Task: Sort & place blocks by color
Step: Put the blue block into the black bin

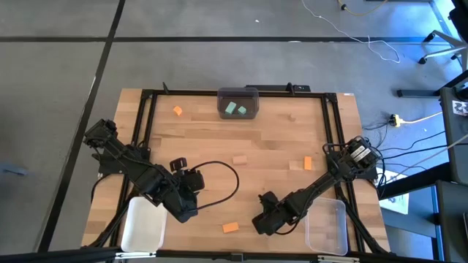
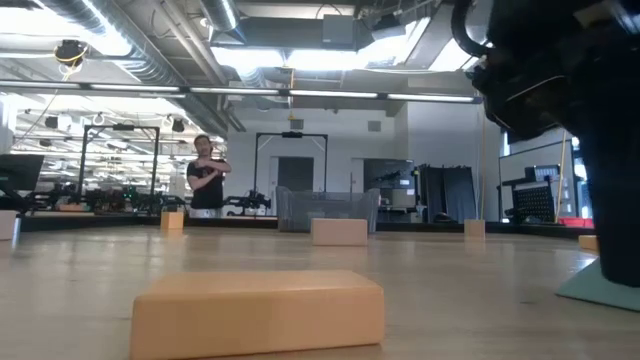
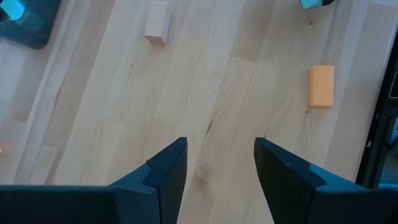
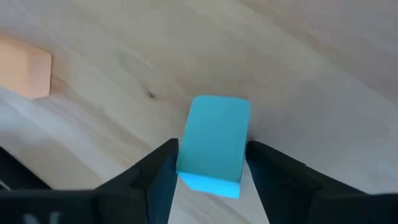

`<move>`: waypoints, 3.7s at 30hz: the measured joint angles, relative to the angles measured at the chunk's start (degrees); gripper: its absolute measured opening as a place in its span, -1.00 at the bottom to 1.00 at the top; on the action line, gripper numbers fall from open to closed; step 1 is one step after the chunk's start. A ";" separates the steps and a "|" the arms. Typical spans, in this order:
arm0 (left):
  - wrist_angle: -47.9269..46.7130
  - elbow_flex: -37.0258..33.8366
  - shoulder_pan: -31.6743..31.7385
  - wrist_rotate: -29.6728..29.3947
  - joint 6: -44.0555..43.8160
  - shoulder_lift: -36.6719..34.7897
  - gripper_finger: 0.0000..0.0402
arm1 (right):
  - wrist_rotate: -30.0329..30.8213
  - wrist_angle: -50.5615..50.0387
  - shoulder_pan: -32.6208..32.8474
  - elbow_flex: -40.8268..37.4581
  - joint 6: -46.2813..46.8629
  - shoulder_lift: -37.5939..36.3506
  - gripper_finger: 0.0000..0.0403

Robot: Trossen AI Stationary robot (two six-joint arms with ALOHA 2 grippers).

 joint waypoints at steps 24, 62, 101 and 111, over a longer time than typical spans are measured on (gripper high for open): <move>0.01 0.00 -0.01 -0.03 0.00 0.00 -0.11 | 1.25 -0.64 0.00 0.07 -1.80 0.60 -0.33; -0.15 0.00 7.00 -8.53 -4.74 -0.02 -0.11 | 2.56 -10.90 -24.96 3.26 -44.66 -9.62 -0.33; -3.38 0.04 31.41 -18.35 -4.57 -2.05 -0.11 | -2.44 -3.50 -67.33 19.85 -93.26 -6.56 -0.33; -3.34 0.02 32.65 -18.21 -4.73 -2.05 -0.11 | -5.76 2.27 -68.86 19.80 -97.24 0.79 -0.33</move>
